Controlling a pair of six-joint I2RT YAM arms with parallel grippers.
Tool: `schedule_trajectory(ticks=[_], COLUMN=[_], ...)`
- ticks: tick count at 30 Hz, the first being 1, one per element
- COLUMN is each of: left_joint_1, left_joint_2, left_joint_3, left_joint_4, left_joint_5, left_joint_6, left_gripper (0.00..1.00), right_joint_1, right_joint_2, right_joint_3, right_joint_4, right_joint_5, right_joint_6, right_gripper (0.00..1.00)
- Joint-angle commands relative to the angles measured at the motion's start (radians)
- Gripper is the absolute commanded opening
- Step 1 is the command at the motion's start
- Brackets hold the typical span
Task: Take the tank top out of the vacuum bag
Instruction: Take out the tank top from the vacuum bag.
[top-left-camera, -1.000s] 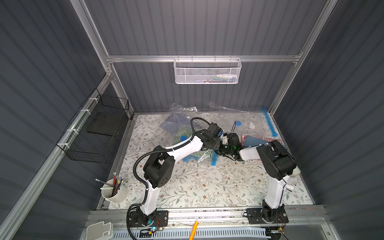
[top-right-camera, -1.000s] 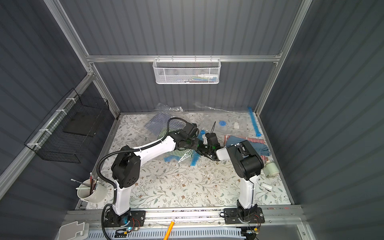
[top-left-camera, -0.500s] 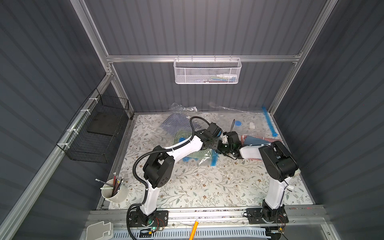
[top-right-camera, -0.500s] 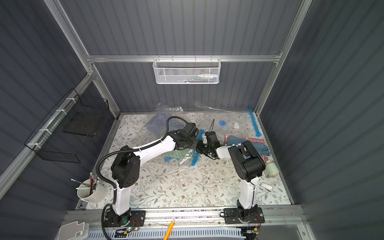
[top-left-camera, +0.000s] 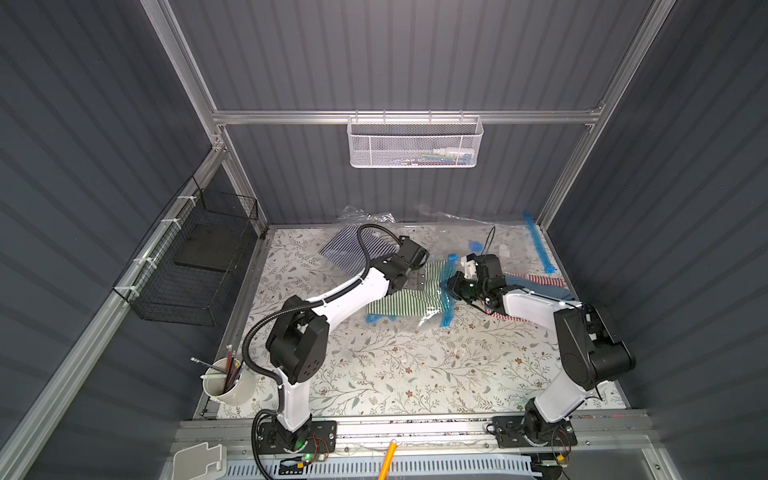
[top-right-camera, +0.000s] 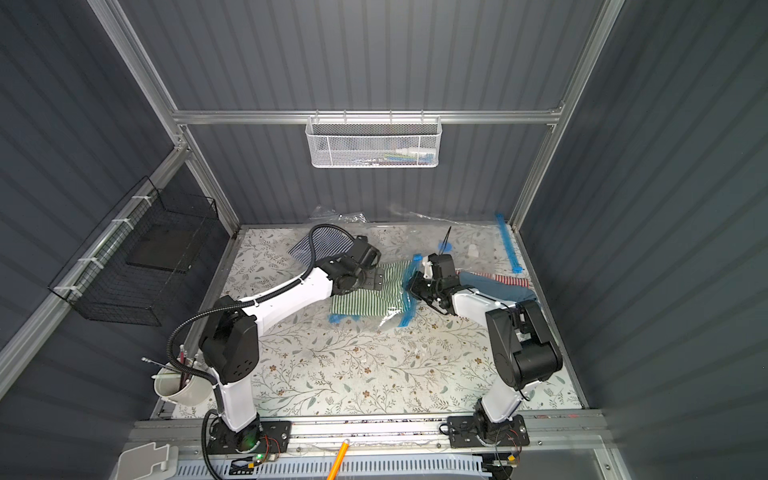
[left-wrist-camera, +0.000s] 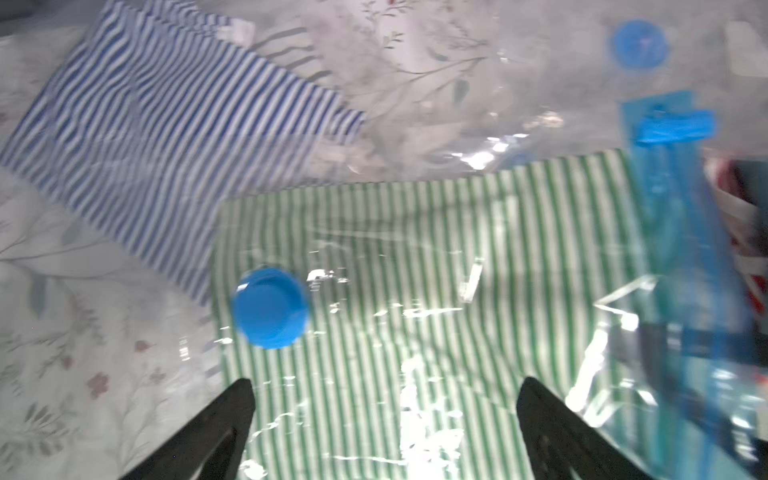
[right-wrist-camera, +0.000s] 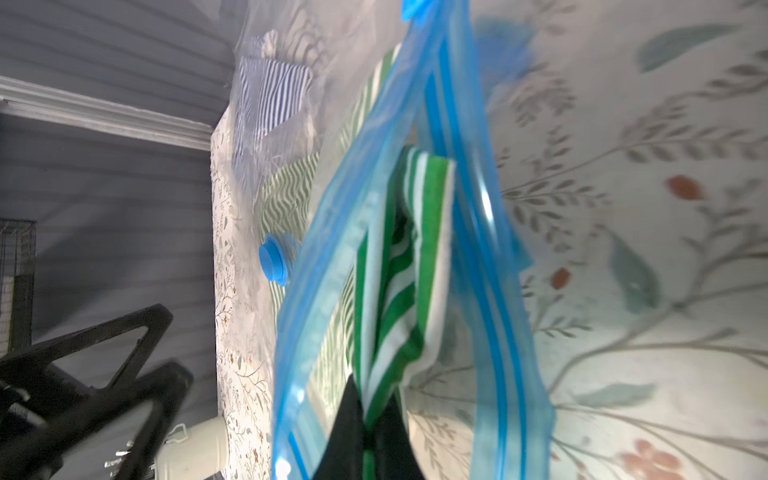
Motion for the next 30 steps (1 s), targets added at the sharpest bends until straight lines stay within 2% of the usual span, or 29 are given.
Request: schedule_trajectory(ticks=[1,6,10,15,22,26,30], left_joint_1=[0.065,0.125,0.192,0.198,0.198,0.199,0.204], left_joint_2=[-0.049,-0.052,-0.049,0.01,0.056,0.09,0.072], left_joint_3=[-0.07,-0.117,-0.195,-0.216,-0.253,-0.257,-0.308], left_joint_4=[-0.034,-0.075,-0.025,0.039,0.117,0.103,0.159], left_joint_5=[-0.053,-0.143,-0.065,0.004,0.121,0.126,0.149], left_joint_6=[-0.034,-0.03,-0.023,0.04,0.052,0.039,0.027], left_gripper=[1.0,1.0,1.0,1.0,1.0,1.0,0.99], right_joint_1=[-0.03,-0.055,-0.073,-0.078,-0.079,-0.079,-0.08], right_joint_2=[-0.033,-0.049,-0.051,-0.052,-0.048,-0.041,-0.034], right_joint_3=[-0.009,0.003,-0.007,-0.026,-0.029,-0.026,-0.028], right_joint_4=[-0.061,-0.117,-0.12,-0.075,-0.058,-0.055,-0.055], right_joint_5=[-0.001,0.01,0.0,-0.035,-0.051,-0.055,-0.055], right_joint_6=[-0.048,-0.083,-0.082,-0.065,-0.058,-0.057,-0.058], right_gripper=[0.0,0.0,0.0,0.0,0.0,0.0,0.0])
